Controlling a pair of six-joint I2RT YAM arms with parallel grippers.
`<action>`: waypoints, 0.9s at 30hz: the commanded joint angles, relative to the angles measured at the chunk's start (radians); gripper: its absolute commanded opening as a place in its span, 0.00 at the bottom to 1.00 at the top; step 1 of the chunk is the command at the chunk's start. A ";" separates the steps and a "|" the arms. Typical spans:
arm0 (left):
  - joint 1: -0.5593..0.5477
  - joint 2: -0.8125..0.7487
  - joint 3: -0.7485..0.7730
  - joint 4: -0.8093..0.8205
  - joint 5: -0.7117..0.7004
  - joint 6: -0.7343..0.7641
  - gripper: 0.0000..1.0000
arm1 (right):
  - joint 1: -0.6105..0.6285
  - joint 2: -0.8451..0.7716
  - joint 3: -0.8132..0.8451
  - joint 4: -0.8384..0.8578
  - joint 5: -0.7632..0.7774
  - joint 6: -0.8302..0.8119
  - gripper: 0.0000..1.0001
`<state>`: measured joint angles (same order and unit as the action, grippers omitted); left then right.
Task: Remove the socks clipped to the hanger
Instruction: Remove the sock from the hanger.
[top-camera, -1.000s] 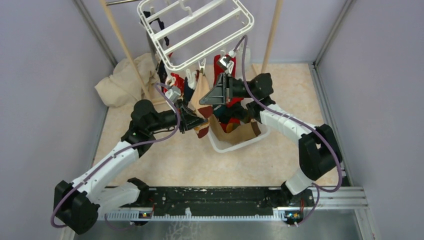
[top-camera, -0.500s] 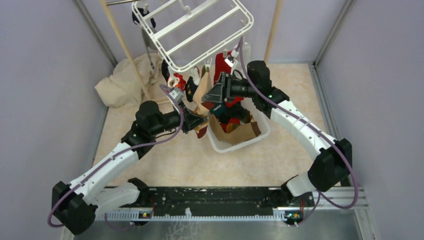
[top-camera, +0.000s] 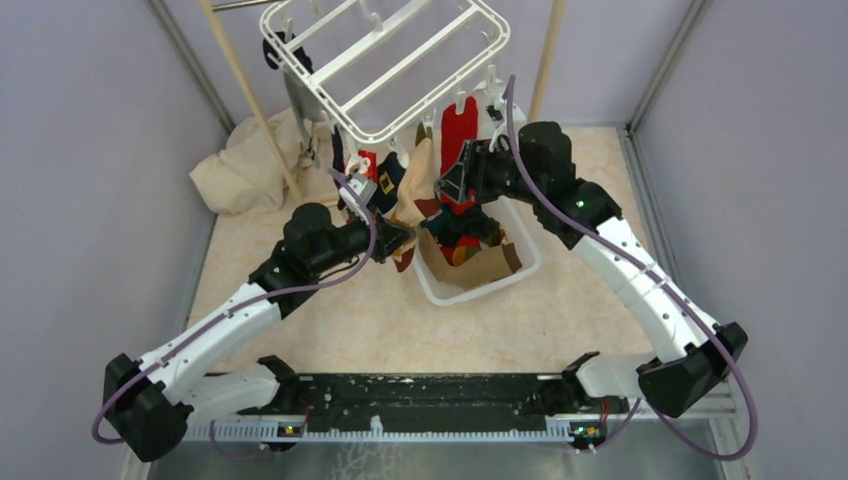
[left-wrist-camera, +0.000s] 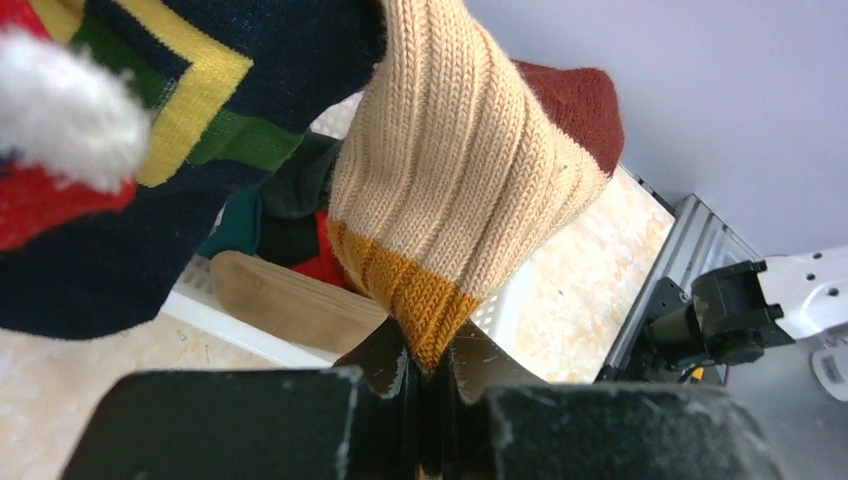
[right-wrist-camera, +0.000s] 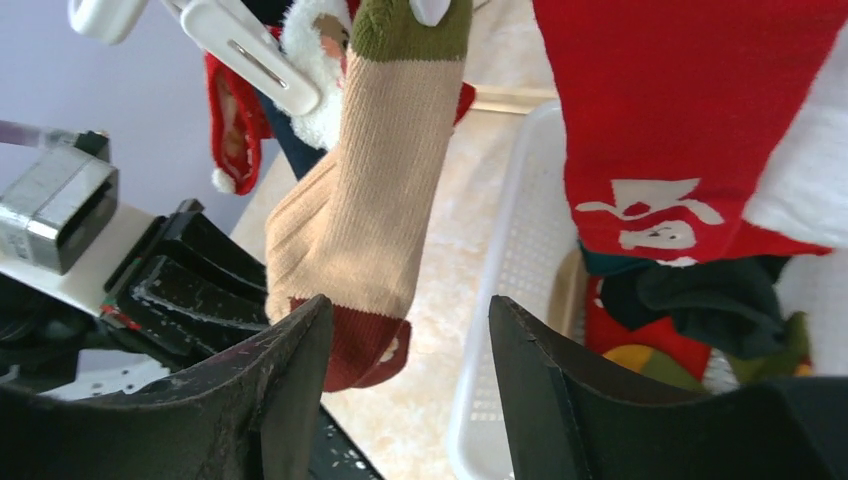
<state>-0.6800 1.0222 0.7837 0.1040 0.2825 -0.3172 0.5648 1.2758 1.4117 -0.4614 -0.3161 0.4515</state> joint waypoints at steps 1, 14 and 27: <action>-0.027 0.016 0.057 -0.013 -0.100 0.009 0.02 | 0.034 -0.040 0.053 -0.028 0.177 -0.085 0.60; -0.078 0.027 0.088 -0.052 -0.186 0.017 0.02 | 0.170 -0.084 -0.017 0.158 0.538 -0.209 0.79; -0.082 -0.073 0.080 -0.149 -0.260 0.017 0.02 | 0.184 -0.024 0.051 0.161 0.566 -0.245 0.83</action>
<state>-0.7570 1.0016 0.8391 -0.0029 0.0620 -0.3126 0.7380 1.2407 1.3956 -0.3466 0.2310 0.2192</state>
